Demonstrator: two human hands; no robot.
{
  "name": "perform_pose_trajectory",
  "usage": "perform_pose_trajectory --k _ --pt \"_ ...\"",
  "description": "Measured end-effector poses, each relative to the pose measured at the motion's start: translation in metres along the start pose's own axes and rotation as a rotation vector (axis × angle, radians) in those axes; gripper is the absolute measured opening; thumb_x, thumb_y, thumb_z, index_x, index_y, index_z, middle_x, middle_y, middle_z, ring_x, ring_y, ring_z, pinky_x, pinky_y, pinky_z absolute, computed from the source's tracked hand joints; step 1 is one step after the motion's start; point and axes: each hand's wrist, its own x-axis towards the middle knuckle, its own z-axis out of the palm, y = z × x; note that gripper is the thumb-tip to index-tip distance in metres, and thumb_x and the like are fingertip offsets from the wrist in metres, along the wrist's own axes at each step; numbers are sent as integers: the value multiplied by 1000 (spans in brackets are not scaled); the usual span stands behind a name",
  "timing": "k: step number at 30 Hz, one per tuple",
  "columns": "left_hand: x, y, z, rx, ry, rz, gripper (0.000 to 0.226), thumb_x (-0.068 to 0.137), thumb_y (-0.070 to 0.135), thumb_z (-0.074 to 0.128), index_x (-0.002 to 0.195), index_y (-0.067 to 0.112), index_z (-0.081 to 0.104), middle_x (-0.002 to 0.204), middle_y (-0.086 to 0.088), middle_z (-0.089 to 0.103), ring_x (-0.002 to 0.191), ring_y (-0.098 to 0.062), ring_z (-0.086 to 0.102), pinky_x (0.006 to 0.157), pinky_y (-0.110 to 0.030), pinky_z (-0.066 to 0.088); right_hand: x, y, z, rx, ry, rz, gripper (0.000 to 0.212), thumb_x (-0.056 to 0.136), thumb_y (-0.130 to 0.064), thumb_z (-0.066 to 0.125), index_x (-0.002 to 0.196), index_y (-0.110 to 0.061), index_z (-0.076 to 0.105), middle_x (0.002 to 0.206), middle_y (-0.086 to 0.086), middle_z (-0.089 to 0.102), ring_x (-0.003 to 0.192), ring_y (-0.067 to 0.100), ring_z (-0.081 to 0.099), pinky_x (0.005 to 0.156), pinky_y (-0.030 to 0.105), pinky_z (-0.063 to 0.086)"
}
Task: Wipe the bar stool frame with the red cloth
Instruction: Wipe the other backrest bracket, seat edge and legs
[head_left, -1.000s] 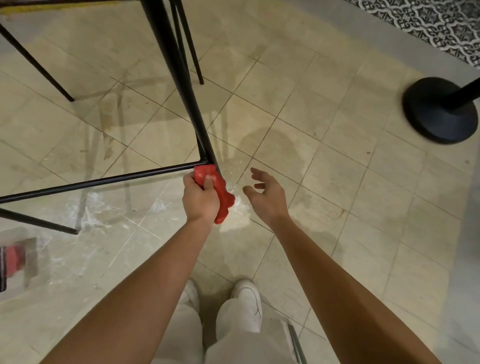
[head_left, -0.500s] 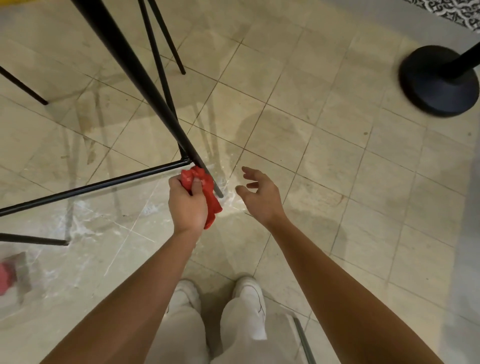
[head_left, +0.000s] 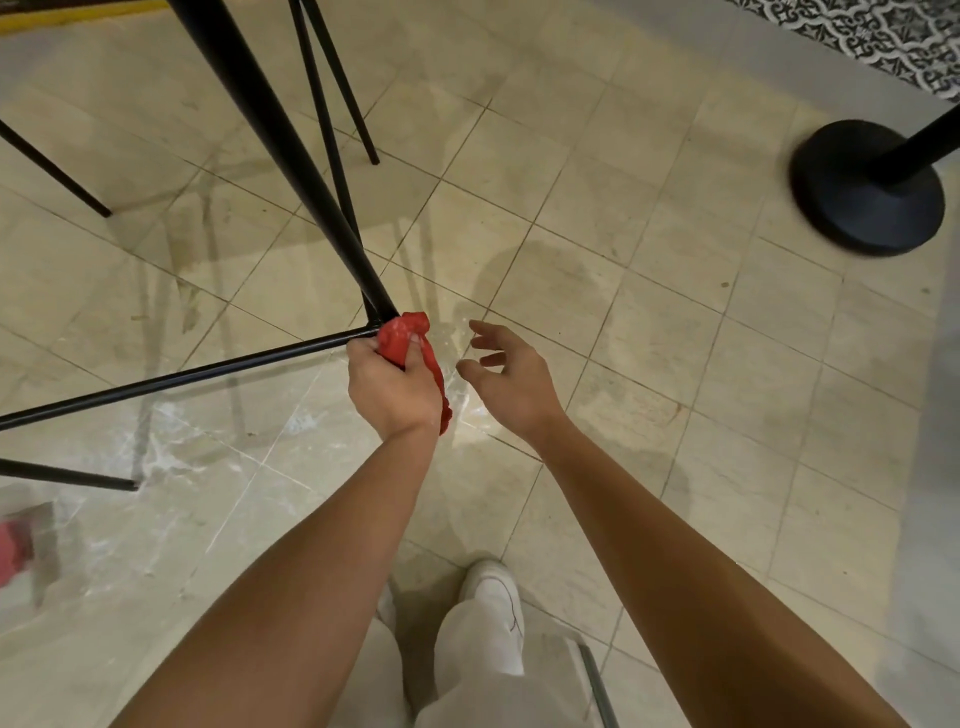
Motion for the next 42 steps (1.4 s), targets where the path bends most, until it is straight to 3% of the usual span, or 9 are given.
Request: perform_pose_trajectory --k 5,12,19,21,24,29,35,38,42 --pt "4 1 -19 -81 8 151 24 82 20 71 87 15 47 85 -1 61 77 -15 57 67 -13 43 3 -5 3 13 10 15 48 86 -18 62 133 -22 50 120 -5 58 105 12 56 76 16 40" --pt "2 -8 -14 -44 -51 -62 30 86 25 67 106 6 57 101 -5 64 87 -13 56 79 -17 40 3 0 12 63 0 -16 47 85 -18 62 131 -21 52 115 -5 59 100 10 55 70 8 42" --pt "0 -29 -23 -14 -65 122 14 87 22 63 97 15 56 88 1 62 77 -10 56 71 -12 44 10 22 18 94 108 70 42 88 -12 57 128 -22 52 111 -4 61 80 -3 54 58 4 42" --pt "5 -30 -19 -37 -42 122 15 88 22 62 98 13 54 88 1 59 76 -11 55 69 -8 41 12 28 22 85 92 72 41 88 -13 57 129 -22 52 111 -5 60 79 -3 54 57 6 43" --pt "12 -36 -12 -34 -78 98 23 91 23 59 106 8 53 94 0 59 85 -13 55 77 -18 41 17 34 27 92 67 79 43 88 -15 58 130 -21 52 111 -5 61 80 -2 54 59 7 43" --pt "19 -46 -4 -45 -146 33 21 93 21 55 109 7 51 94 3 56 85 -10 53 70 -6 39 24 45 36 124 36 112 43 87 -16 60 128 -23 52 111 -6 61 79 -4 54 60 6 43" --pt "23 -58 12 -20 -330 -139 25 95 23 51 119 15 49 112 0 58 102 -18 54 95 -33 44 29 54 46 136 25 122 42 86 -18 63 126 -22 54 106 -5 61 74 -2 55 58 -1 42" --pt "23 -57 16 -26 -288 -237 20 95 21 50 114 17 52 104 3 57 99 -19 54 92 -34 44 28 57 43 119 22 124 42 86 -20 64 127 -22 53 107 -6 61 75 -3 55 59 2 44" --pt "17 -48 10 -155 -158 -90 7 90 15 53 90 21 50 85 6 58 81 -12 58 78 -27 48 29 56 36 107 37 107 42 87 -19 61 128 -23 52 112 -5 62 79 -4 55 64 9 44"
